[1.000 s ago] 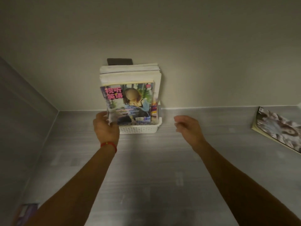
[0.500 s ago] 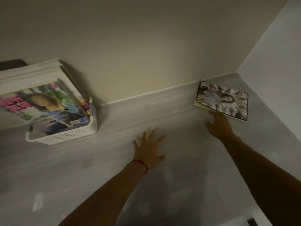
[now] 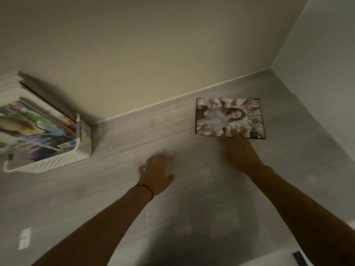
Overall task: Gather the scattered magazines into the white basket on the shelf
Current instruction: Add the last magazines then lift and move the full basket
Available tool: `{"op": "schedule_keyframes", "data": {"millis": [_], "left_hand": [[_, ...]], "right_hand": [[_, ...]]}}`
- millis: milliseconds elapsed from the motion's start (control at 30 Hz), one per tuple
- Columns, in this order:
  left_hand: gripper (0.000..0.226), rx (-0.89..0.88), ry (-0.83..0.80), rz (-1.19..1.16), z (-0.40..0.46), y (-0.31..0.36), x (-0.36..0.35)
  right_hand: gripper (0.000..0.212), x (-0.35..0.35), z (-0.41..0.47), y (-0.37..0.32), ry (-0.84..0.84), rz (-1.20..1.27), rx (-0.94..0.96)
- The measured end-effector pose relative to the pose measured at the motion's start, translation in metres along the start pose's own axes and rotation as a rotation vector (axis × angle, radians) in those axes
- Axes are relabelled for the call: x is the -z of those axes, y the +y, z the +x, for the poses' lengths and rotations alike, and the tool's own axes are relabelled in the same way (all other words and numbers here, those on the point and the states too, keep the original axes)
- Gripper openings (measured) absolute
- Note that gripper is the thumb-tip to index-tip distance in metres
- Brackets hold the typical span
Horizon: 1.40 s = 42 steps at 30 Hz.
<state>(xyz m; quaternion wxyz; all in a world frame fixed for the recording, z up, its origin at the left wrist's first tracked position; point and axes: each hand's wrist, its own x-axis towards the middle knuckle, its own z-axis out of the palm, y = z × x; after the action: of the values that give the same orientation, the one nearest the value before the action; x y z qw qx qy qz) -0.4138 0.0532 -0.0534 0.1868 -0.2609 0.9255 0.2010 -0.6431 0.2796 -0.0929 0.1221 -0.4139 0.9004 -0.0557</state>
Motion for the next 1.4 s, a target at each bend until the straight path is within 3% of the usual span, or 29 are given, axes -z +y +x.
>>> {"op": "schedule_keyframes", "data": {"millis": [133,233,367,433,533,667,800,900,967,1067,1267,1400], "left_hand": [[0.049,-0.003,0.428,-0.104,0.005,0.023,0.01],[0.062,-0.049,0.333,-0.141,0.012,0.034,0.008],[0.066,0.042,0.115,-0.303,0.015,0.053,-0.008],[0.065,0.067,0.13,-0.309,0.012,0.064,-0.017],[0.064,0.199,0.12,-0.459,0.014,0.07,-0.024],[0.026,0.405,0.017,-0.967,0.011,0.058,-0.018],[0.01,0.281,0.086,-0.962,-0.018,0.025,-0.002],[0.012,0.187,0.167,-1.031,-0.05,-0.015,0.02],[0.014,0.123,0.197,-1.152,-0.075,-0.047,0.038],[0.017,0.034,0.257,-1.278,-0.113,-0.106,0.07],[0.029,0.051,0.516,-1.393,-0.164,-0.227,0.14],[0.018,-0.057,0.771,-1.035,-0.179,-0.288,0.198]], "right_hand": [[0.056,0.0,-0.052,-0.014,0.11,0.17,0.304],[0.038,0.002,-0.073,-0.024,0.197,0.293,0.318],[0.019,0.004,-0.085,-0.048,0.269,0.392,-0.014],[0.025,-0.001,-0.087,-0.063,0.28,0.491,-0.245],[0.04,-0.004,-0.088,-0.085,0.297,0.865,-0.528],[0.03,-0.002,-0.083,-0.1,0.286,1.126,-0.648],[0.042,-0.003,-0.082,-0.124,0.163,1.216,-0.698],[0.051,-0.004,-0.079,-0.156,0.075,1.332,-0.672],[0.038,0.002,-0.073,-0.185,-0.017,1.45,-0.634],[0.01,0.015,-0.058,-0.24,-0.075,1.414,-0.409],[0.006,0.082,-0.008,-0.36,0.125,1.046,-0.01],[0.009,0.127,0.034,-0.444,0.357,0.936,0.144]]}}
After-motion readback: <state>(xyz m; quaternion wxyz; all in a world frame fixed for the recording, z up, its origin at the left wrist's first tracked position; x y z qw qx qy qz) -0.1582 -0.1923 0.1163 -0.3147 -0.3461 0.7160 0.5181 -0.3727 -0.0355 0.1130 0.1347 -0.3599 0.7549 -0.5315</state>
